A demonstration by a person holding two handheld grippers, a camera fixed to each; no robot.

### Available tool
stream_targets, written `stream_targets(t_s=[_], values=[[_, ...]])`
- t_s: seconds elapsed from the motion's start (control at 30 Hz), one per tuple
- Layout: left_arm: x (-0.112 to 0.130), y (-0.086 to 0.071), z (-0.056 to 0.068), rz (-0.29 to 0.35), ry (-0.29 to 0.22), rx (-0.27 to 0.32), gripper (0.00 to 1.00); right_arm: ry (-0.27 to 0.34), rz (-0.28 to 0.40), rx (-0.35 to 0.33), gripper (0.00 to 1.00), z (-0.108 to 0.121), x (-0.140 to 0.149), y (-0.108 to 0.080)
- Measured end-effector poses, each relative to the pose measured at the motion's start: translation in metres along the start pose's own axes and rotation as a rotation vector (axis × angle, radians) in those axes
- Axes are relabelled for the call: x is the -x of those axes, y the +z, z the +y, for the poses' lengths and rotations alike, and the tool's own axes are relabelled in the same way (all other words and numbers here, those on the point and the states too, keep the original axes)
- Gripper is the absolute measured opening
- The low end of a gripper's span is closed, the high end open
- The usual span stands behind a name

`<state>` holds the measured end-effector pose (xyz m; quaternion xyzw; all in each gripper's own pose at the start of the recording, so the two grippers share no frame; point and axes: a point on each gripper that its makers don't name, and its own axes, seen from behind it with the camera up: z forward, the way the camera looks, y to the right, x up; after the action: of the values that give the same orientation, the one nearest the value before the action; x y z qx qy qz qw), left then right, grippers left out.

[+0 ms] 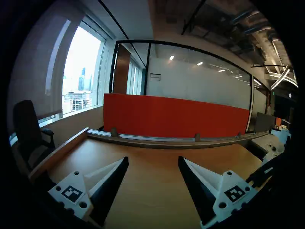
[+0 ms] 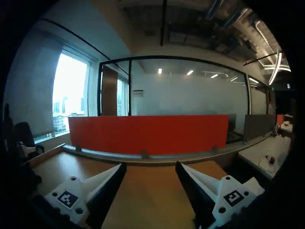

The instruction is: Fold towel

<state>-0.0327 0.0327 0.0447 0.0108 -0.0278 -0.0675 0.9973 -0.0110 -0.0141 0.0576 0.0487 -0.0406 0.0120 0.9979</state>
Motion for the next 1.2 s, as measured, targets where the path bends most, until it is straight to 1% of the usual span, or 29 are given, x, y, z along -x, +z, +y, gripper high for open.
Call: stream_targets(t_s=[0.3,0.5,0.6,0.8,0.9,1.2], values=[[-0.006,-0.001,-0.003,0.035,-0.021,0.006,0.96,0.004,0.003,-0.009,1.0,-0.012,-0.005,0.0],[-0.013,-0.003,0.001,0.064,-0.009,0.017,0.96,-0.007,-0.006,-0.016,0.99,-0.021,-0.005,0.001],[-0.012,-0.002,0.001,0.07,0.001,0.021,0.96,-0.014,-0.012,-0.014,0.99,-0.023,-0.003,0.002],[-0.001,0.0,-0.004,0.058,0.019,0.002,0.96,-0.008,-0.022,-0.022,1.0,-0.035,-0.002,0.003],[0.001,0.002,-0.005,0.066,0.02,0.003,0.96,-0.004,-0.025,-0.028,1.0,-0.041,-0.003,0.003],[0.018,0.006,-0.014,0.102,0.068,-0.012,0.96,0.005,-0.014,-0.022,0.99,-0.048,-0.012,0.003]])
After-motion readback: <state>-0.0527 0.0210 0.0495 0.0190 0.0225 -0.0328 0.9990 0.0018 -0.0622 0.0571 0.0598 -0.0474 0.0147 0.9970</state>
